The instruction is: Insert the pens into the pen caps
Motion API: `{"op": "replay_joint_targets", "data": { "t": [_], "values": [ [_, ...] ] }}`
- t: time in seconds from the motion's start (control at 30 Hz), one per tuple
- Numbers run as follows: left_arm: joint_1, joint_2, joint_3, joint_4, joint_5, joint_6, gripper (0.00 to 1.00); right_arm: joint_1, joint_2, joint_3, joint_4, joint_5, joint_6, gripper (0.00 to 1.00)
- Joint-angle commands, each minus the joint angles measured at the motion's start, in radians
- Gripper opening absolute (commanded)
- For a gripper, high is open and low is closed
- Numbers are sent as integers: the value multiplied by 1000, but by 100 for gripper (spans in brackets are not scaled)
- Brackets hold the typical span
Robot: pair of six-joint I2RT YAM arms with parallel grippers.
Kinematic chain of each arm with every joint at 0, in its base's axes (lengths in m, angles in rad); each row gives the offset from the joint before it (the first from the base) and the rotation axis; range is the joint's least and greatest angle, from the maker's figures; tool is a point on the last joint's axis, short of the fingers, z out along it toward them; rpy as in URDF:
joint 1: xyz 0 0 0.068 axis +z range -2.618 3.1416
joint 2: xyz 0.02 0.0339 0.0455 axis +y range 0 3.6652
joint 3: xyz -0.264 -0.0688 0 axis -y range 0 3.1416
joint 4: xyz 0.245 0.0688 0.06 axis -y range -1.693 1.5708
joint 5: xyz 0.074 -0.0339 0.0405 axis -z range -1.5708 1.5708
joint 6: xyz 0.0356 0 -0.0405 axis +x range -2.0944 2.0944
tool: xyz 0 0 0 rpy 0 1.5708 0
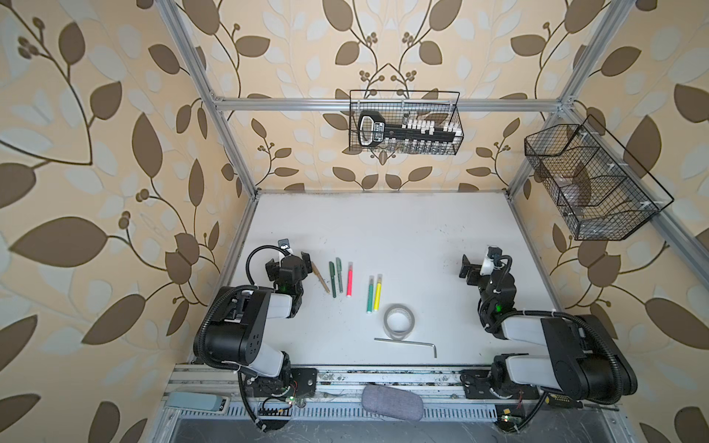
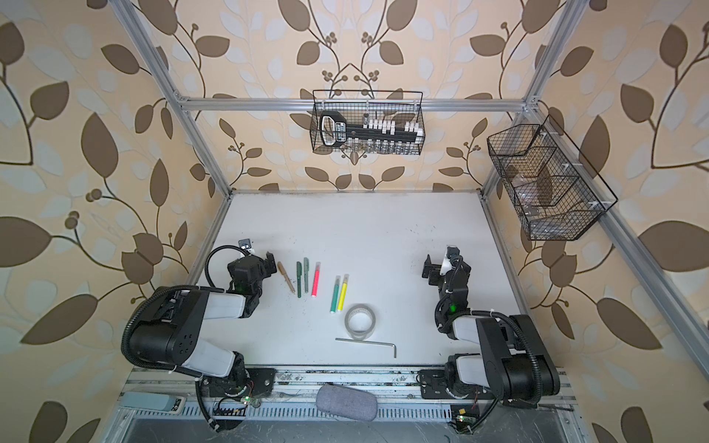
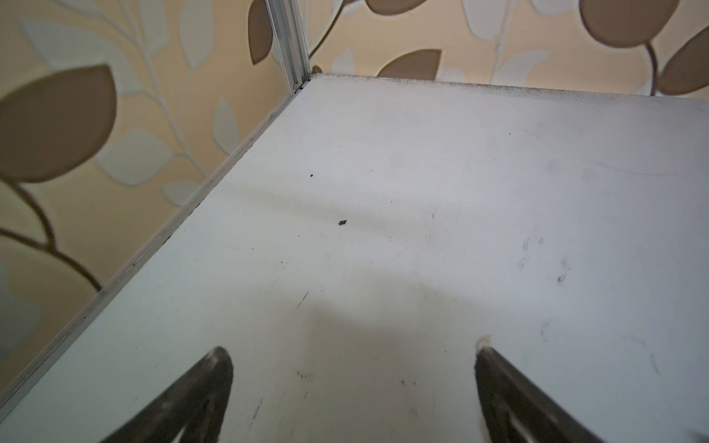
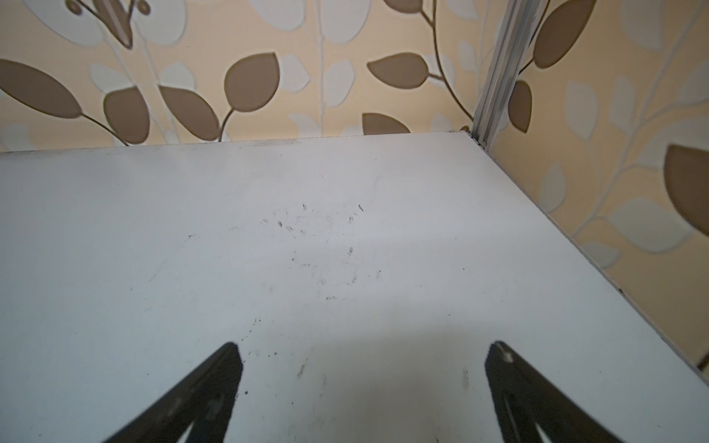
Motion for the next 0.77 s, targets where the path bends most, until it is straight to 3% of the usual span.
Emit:
{"op": "replay_joint_targets", "data": {
  "t": [0.0,0.73],
  "values": [
    [11,-1,8,11,-32,-10,99,-5,6,5,29,-8,-24,100],
    [11,-1,7,11,-32,-11,99,-7,1,0,36,-14,-23,100]
  ]
}}
